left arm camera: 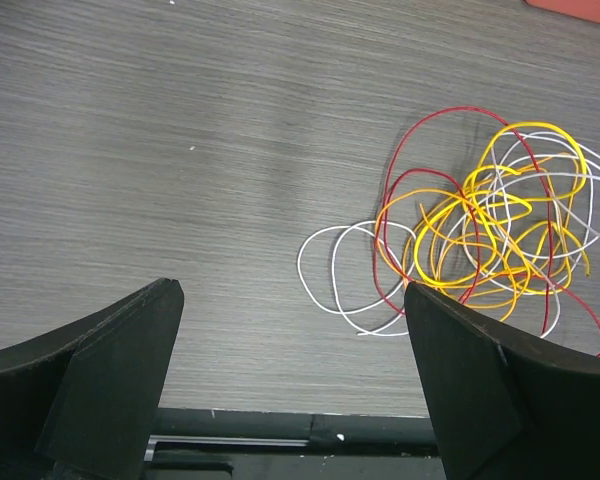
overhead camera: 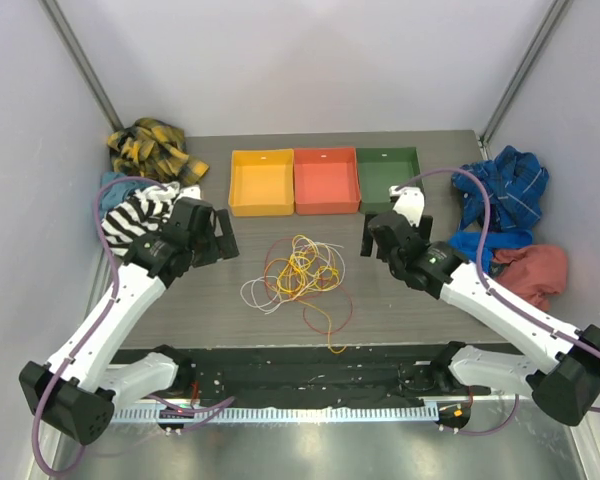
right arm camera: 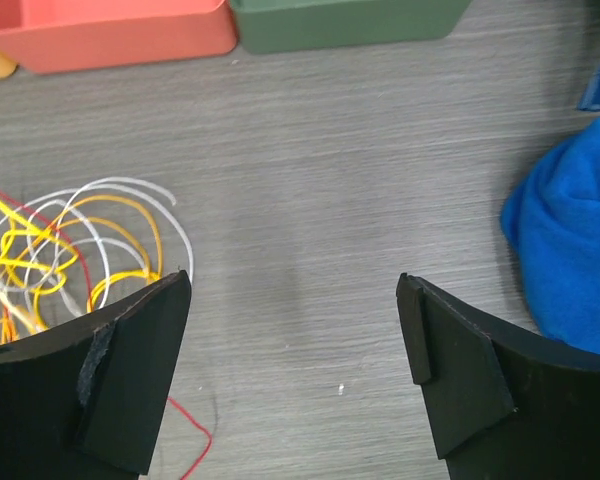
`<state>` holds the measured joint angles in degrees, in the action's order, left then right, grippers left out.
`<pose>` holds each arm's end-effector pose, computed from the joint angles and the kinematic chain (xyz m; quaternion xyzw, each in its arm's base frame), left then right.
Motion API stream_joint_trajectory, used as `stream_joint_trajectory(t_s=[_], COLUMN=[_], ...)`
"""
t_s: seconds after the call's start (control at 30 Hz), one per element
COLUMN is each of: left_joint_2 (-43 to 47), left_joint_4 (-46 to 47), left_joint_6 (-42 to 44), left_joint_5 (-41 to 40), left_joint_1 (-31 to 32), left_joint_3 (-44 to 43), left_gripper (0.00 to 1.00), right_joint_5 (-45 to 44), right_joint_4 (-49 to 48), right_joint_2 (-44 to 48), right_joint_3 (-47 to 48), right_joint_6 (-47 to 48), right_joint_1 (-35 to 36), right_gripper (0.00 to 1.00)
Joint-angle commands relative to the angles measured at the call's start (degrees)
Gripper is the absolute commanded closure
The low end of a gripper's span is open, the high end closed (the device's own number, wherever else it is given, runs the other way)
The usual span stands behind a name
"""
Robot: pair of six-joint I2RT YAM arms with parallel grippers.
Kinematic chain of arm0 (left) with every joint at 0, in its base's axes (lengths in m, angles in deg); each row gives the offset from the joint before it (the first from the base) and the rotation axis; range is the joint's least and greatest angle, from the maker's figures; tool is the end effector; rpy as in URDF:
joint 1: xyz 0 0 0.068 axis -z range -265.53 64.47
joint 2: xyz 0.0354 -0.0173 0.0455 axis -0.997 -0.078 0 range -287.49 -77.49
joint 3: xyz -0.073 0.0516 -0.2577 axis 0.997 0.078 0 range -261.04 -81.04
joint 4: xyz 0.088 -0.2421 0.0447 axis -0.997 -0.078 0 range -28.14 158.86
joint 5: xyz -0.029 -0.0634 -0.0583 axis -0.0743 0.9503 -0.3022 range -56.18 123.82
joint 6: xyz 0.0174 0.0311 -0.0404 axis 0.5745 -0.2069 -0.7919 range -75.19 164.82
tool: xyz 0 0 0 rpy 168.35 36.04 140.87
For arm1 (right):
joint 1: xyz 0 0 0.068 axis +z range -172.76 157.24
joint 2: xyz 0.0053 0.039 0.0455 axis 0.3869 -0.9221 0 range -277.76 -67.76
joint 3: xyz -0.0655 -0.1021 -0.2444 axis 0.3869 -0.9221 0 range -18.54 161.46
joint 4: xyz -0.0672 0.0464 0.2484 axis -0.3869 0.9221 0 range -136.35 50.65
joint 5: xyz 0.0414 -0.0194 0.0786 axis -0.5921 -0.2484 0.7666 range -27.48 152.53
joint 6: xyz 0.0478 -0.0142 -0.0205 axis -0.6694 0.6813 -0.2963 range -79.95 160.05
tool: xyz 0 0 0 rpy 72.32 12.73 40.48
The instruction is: Untangle the cables
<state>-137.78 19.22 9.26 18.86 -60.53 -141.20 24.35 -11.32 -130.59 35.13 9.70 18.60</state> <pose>0.1891 -0.0778 0.3195 -0.1302 0.9229 -0.0664 0.3561 0.1827 0.1315 0.2975 0.0431 0.8787 -0.0287 0.4745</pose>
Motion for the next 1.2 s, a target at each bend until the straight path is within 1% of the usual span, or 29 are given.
stream_joint_trajectory(t_s=[0.0, 0.03, 0.07, 0.13, 0.17, 0.2, 0.23, 0.3, 0.4, 0.53, 0.63, 0.77, 0.83, 0.87, 0.9, 0.93, 0.97, 1.07, 1.1, 1.17], left_joint_2=[0.6, 0.7, 1.0, 1.4, 1.5, 1.8, 2.0, 2.6, 3.4, 4.7, 5.6, 6.1, 6.5, 6.5, 6.7, 6.8, 6.7, 6.6, 6.5, 6.5], left_joint_4=[2.4, 2.5, 2.8, 3.5, 3.8, 4.0, 4.0, 4.1, 4.2, 4.5, 4.6, 4.2, 4.1, 4.0, 4.2, 4.1, 4.2, 4.2, 4.2, 4.1], left_joint_6=[-0.2, -0.3, -0.5, -0.9, -1.1, -1.2, -1.4, -1.4, -1.4, -1.5, -1.5, -1.5, -1.5, -1.5, -1.4, -1.4, -1.4, -1.4, -1.4, -1.4], left_joint_5=[0.7, 1.6, 1.8, 2.6, 2.7, 2.7, 2.7, 3.1, 3.3, 3.6, 3.9, 4.0, 3.8, 3.8, 3.8, 3.7, 3.7, 3.7, 3.8, 4.0], left_joint_1=[0.5, 0.4, 0.5, 0.5, 0.5, 0.5, 0.5, 0.5, 0.5, 0.5, 0.4, 0.5, 0.4, 0.5, 0.5, 0.5, 0.4, 0.5, 0.4, 0.4], left_joint_3=[0.8, 1.1, 1.6, 2.1, 2.3, 2.8, 2.9, 3.4, 3.9, 5.1, 5.8, 6.4, 6.7, 6.9, 7.1, 7.2, 7.3, 7.3, 7.0, 6.8], left_gripper=[0.0, 0.0, 0.0, 0.0, 0.0, 0.0, 0.0, 0.0, 0.0, 0.0, 0.0, 0.0, 0.0, 0.0, 0.0, 0.0, 0.0, 0.0, 0.0, 0.0], right_joint_5=[7.0, 8.3, 8.2, 6.0, 5.7, 5.2, 5.2, 6.4, 7.2, 7.2, 6.7, 6.5, 7.1, 7.1, 7.1, 7.1, 6.8, 5.7, 5.2, 3.9], right_joint_4=[-6.6, -7.7, -9.8, -10.8, -10.9, -10.8, -10.8, -11.5, -14.3, -16.7, -18.1, -20.8, -20.8, -20.8, -20.9, -20.7, -20.2, -19.3, -18.9, -16.0], right_joint_2=[-0.5, -0.9, -1.7, -3.8, -5.3, -8.8, -10.4, -14.4, -17.3, -22.9, -26.7, -28.7, -29.9, -30.8, -31.1, -31.2, -31.0, -29.4, -27.5, -25.3], right_joint_3=[-0.8, -0.8, -0.6, 0.5, 2.2, 3.3, 4.8, 6.0, 6.9, 9.1, 11.1, 11.9, 13.1, 13.4, 13.8, 14.1, 14.3, 14.5, 15.2, 17.2], right_joint_6=[3.1, 3.5, 4.0, 5.3, 5.6, 6.3, 6.5, 6.7, 7.3, 8.0, 8.2, 8.4, 8.6, 8.7, 8.8, 8.7, 8.4, 8.5, 8.8, 9.6], right_joint_1=[0.6, 1.5, 4.4, 7.3, 9.9, 10.7, 11.4, 12.0, 11.9, 11.8, 11.5, 10.8, 10.1, 9.9, 9.7, 9.4, 8.9, 8.8, 8.8, 8.8], right_gripper=[0.1, 0.11, 0.12, 0.14, 0.14, 0.15, 0.16, 0.16, 0.17, 0.26, 0.29, 0.37, 0.44, 0.5, 0.71, 0.87, 0.99, 0.99, 0.99, 0.99])
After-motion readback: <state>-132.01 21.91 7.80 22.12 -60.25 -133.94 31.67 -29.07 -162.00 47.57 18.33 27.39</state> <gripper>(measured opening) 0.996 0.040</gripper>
